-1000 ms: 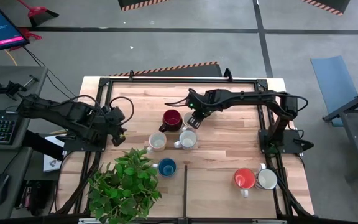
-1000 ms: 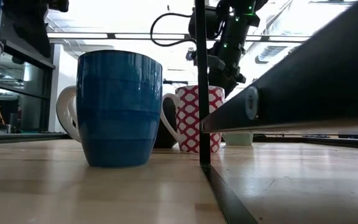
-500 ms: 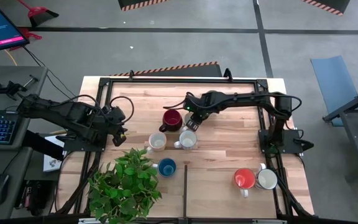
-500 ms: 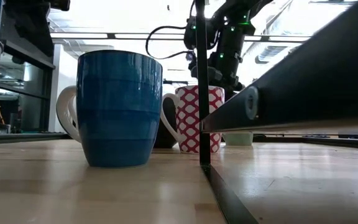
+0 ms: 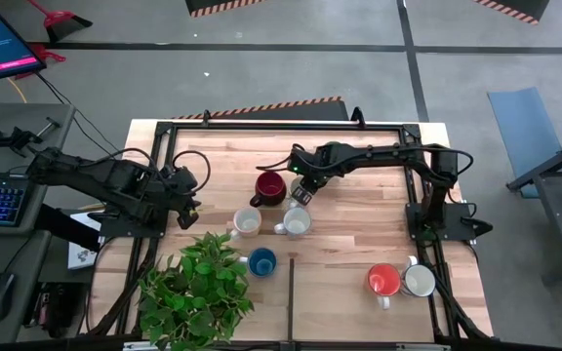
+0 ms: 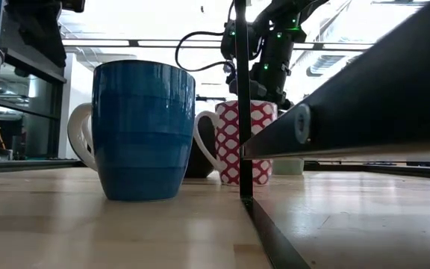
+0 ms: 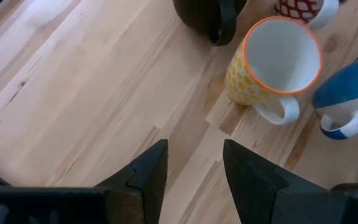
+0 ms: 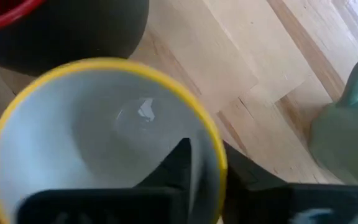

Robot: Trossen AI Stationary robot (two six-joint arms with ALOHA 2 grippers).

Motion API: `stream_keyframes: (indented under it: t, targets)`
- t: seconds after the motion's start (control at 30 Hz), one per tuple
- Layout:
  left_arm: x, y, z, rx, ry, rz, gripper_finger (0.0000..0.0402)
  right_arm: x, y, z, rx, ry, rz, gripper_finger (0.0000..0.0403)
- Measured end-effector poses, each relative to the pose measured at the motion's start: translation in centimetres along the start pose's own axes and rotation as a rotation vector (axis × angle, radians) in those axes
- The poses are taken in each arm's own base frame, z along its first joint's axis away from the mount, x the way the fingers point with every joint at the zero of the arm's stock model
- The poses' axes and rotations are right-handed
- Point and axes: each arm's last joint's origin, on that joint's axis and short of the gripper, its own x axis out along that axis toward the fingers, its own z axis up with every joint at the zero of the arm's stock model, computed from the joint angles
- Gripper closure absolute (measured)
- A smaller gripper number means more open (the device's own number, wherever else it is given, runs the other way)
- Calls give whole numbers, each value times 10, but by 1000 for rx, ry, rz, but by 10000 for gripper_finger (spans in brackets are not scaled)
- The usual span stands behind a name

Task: Place coffee mugs
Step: Put the orange patterned mug on the shelf

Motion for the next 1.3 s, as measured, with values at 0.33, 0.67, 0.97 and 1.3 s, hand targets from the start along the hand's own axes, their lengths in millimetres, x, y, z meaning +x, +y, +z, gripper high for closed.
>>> stream_keyframes:
  t: [0.33,0.67,0.97,1.3]
  targets:
    - [0,-2,3,-10,-39,-3,257,-6,-2,0,-26,-17,-30,400]
    - [0,-2,3,-13,-41,-5,257,-82,-5,16,-62,-207,-102,401]
    - [0,-2,3,-12,-41,-5,257,-157,27,-22,-186,-259,-52,402]
    - [0,-2,3,84,-40,-3,257,-209,80,-103,-93,-269,135,402]
